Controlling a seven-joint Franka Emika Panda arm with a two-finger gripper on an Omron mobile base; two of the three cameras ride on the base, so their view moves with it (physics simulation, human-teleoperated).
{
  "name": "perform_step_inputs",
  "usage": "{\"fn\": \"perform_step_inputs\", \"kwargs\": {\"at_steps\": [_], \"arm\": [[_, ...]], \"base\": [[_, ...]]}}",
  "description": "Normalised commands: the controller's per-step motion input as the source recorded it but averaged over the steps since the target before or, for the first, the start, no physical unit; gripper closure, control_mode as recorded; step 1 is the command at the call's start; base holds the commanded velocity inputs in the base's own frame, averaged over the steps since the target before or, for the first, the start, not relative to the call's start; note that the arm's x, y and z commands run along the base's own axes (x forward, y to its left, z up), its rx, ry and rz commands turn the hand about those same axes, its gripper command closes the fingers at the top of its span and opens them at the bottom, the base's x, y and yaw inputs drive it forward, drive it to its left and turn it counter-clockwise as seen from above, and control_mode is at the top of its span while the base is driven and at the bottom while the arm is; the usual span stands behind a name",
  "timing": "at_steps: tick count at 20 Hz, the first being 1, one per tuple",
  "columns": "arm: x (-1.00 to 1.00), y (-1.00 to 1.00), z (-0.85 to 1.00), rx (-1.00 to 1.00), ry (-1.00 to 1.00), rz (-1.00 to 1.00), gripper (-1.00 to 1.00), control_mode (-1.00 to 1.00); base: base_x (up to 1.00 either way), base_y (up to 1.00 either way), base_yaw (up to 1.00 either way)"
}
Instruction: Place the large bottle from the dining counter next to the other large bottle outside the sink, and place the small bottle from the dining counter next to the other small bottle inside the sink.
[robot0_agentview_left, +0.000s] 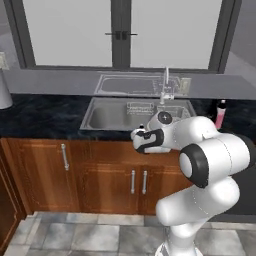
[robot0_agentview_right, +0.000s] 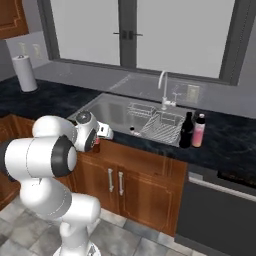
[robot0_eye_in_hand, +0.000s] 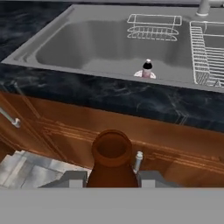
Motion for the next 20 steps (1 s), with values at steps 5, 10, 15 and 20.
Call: {"fn": "perform_step_inputs", "kwargs": {"at_steps": [5, 10, 15, 20], "arm": [[0.0, 0.0, 0.0, 0.0, 0.0, 0.0, 1.0, 1.0], [0.0, 0.0, 0.0, 0.0, 0.0, 0.0, 1.0, 1.0], [0.0, 0.0, 0.0, 0.0, 0.0, 0.0, 1.0, 1.0], [0.0, 0.0, 0.0, 0.0, 0.0, 0.0, 1.0, 1.0]], "base": [[0.26, 0.67, -0.28], [0.28, 0.66, -0.18], [0.36, 0.59, -0.14], [0.38, 0.3, -0.09]]}}
